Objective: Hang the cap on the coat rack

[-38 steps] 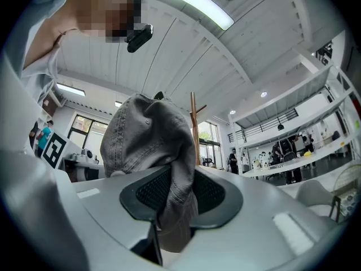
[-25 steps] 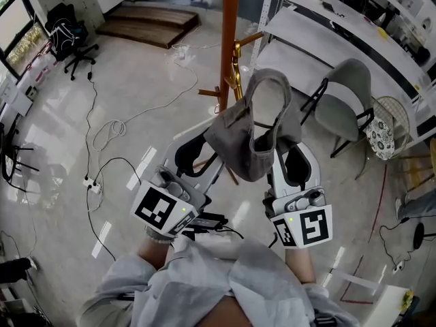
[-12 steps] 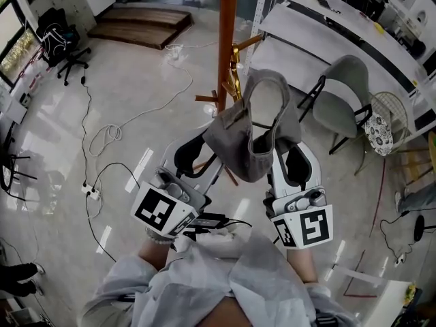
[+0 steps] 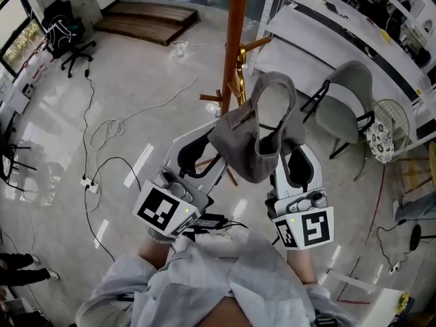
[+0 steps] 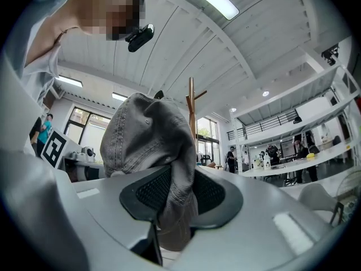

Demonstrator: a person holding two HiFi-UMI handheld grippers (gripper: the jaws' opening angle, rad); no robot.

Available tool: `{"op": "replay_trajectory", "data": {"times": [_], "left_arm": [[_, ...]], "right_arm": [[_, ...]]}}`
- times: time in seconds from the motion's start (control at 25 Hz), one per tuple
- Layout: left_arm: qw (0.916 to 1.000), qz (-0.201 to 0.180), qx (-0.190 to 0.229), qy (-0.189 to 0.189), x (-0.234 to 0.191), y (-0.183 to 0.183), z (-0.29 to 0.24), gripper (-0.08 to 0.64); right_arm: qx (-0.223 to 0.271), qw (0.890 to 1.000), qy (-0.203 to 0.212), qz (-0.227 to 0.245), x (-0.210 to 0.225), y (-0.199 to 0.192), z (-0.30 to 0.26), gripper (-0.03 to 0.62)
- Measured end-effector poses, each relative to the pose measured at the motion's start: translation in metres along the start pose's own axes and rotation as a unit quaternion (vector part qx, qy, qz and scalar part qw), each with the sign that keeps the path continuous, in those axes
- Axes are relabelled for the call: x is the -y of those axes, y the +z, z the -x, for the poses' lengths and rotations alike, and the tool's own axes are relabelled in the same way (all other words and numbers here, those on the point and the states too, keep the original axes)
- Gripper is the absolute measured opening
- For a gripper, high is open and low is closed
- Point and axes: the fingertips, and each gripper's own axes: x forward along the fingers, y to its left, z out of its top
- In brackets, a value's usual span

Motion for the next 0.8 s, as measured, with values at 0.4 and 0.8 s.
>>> {"op": "replay_trajectory", "data": {"times": [0.4, 0.8], "left_arm": [[0.9995, -0.003, 0.005, 0.031, 0.001, 0.004, -0.007, 0.153], [0.9990, -0.002, 0.012, 0.043, 0.003, 0.011, -0.012, 0.153]], "right_arm": [[0.003, 1.000, 0.030, 0.000, 0.008, 0.004, -0.007, 0.124], [0.010, 0.999, 0.049, -0.012, 0.016, 0.011, -0.009, 0.124]]}}
